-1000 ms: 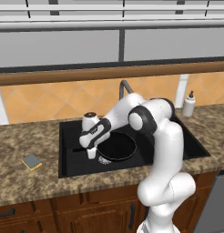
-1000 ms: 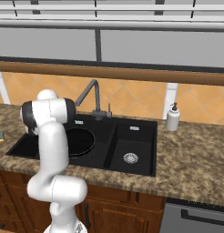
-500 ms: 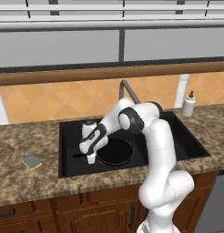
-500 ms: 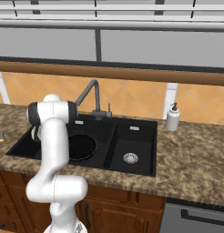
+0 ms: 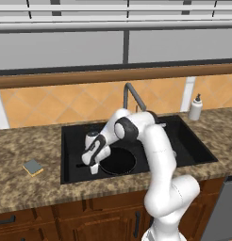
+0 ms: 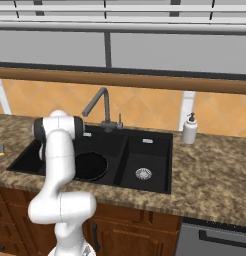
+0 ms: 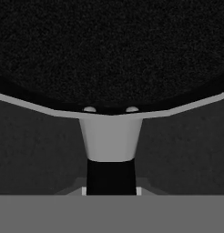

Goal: Pick the pan and sponge and place them into the sink. Then turn on the water.

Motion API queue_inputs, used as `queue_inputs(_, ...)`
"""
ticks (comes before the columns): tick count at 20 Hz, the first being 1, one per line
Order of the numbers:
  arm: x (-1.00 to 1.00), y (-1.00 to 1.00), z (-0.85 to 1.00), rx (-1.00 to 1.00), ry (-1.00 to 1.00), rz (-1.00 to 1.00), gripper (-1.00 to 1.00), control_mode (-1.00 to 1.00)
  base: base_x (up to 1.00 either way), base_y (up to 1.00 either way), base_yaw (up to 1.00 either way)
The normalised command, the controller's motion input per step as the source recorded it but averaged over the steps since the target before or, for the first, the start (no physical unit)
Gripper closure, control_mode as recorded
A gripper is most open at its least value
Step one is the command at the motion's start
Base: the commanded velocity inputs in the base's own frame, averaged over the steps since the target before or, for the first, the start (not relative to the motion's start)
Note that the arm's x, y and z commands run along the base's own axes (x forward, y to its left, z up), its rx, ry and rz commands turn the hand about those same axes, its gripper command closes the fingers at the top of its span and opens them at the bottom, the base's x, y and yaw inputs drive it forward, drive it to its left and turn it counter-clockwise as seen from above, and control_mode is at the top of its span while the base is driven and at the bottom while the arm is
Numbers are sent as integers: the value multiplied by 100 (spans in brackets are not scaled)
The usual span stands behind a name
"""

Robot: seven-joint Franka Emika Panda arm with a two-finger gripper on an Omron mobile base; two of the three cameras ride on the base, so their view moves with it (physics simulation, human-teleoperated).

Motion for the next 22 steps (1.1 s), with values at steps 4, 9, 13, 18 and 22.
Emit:
queue_inputs(4, 51, -1, -55, 0, 0, 0, 100, -100, 0, 0, 0)
queue_inputs(9, 52, -8, -50, 0, -5, 0, 100, -100, 0, 0, 0)
queue_inputs(13, 14, -1, -23, 0, -9, 0, -100, -100, 0, 0, 0)
queue_inputs(18, -17, -4, 8, 0, -21, 0, -100, -100, 0, 0, 0)
queue_inputs(22, -48, -20, 40, 1, -31, 0, -100, -100, 0, 0, 0)
